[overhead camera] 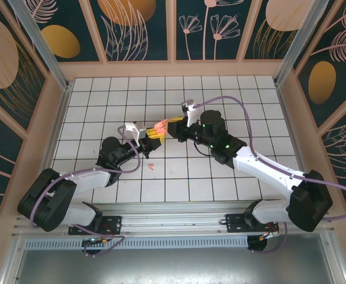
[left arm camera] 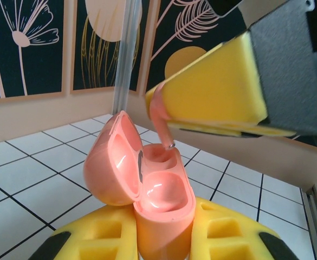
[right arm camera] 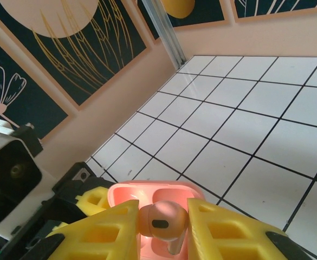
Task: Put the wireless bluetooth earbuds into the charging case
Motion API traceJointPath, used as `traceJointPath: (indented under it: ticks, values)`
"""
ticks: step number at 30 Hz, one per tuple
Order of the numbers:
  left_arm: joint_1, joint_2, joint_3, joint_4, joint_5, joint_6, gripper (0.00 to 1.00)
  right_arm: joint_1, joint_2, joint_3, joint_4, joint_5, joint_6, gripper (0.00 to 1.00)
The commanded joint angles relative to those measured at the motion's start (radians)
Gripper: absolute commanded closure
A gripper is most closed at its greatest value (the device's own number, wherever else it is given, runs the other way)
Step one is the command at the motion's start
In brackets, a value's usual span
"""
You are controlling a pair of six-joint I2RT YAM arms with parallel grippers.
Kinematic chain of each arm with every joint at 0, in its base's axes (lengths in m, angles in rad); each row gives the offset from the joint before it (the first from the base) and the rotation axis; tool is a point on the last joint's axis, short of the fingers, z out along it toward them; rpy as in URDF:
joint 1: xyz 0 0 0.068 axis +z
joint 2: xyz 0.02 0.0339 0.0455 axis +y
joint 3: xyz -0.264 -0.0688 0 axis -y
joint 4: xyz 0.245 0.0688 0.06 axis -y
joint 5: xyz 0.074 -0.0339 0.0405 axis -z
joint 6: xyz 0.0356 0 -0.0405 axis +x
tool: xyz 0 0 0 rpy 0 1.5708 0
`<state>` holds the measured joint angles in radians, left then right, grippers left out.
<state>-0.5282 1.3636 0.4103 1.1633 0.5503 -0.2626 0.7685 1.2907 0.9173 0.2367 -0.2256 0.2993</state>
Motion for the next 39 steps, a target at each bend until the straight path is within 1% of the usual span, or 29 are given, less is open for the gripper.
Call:
traceJointPath:
  ticks: [1,5,15,18,23,26,30,33,39]
  values:
    - [0.008,-0.027,0.032,0.032,0.024,0.005,0.86,0.008,0.006,0.011,0.039,0.023,-0.025,0.75]
    - [0.008,-0.039,0.032,0.028,0.025,0.005,0.86,0.008,0.014,0.012,0.038,0.025,-0.033,0.75]
    - [0.008,-0.057,0.044,0.024,0.016,0.0,0.86,0.02,0.021,0.033,-0.076,0.067,-0.091,0.75]
    - [0.008,-0.057,0.048,0.023,0.015,-0.001,0.86,0.02,0.012,0.034,-0.084,0.041,-0.094,0.71]
    - [0.008,-0.049,0.054,0.018,0.023,0.0,0.86,0.02,-0.003,0.052,-0.092,0.005,-0.095,0.59]
    - [0.007,-0.052,0.052,0.013,0.025,-0.003,0.86,0.014,-0.012,0.069,-0.098,-0.01,-0.092,0.53]
    - [0.008,-0.055,0.05,0.006,0.025,0.002,0.86,-0.004,-0.035,0.07,-0.06,-0.068,-0.063,0.47]
    - [0.008,-0.058,0.048,0.004,0.028,0.004,0.86,-0.026,-0.06,0.06,-0.02,-0.121,-0.028,0.46]
    - [0.008,-0.057,0.042,0.003,0.029,-0.004,0.86,-0.073,-0.111,0.031,0.031,-0.187,0.042,0.45]
